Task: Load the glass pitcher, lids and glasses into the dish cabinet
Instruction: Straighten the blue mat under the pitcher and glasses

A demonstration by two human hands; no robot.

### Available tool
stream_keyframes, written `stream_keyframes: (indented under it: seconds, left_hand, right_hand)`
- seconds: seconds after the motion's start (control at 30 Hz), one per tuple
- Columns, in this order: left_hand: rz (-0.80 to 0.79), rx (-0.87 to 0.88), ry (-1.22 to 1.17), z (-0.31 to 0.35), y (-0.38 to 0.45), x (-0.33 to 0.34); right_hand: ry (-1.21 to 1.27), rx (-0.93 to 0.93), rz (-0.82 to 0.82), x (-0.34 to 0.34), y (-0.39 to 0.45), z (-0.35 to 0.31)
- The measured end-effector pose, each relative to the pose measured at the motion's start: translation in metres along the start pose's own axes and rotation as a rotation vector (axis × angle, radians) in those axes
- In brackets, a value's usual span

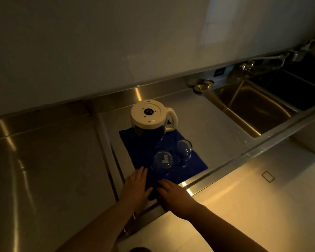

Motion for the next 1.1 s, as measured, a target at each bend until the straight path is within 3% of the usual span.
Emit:
stream_keyframes:
  seconds: [0.2, 0.43, 0.73, 0.9, 1.1]
  left_hand:
    - [0.138, 0.032, 0.022, 0.021, 0.047, -0.033]
    - [0.067, 0.119, 0.059, 0.051, 0.079, -0.043]
    - [0.01, -0.08, 0.024, 0.066, 0.095, -0.042]
    - [-0.021, -0.17, 0.042, 0.073, 0.095, -0.046]
    - [-0.048, -0.215, 0.079, 0.079, 0.09, -0.048]
  right_hand:
    - [0.05, -0.094, 0.198, -0.057, 0.024, 0.041]
    - [-0.037, -0.065, 0.258, -0.089, 0.06, 0.096]
    - [-0.096, -0.243, 0.071, -0.088, 0.088, 0.126]
    - [-0.092, -0.238, -0.085, -0.087, 0.098, 0.126]
    - [-0.169, -0.236, -0.163, -0.084, 0.099, 0.127]
Point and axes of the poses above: each hand's wrist, its own y-axis towards the middle knuckle, its own x-axis out of the palm, z = x × y, the point moved 5 cm from there along y, towards the middle knuckle, and after that the axes turned 13 degrees about x, right-handed, at the moved point
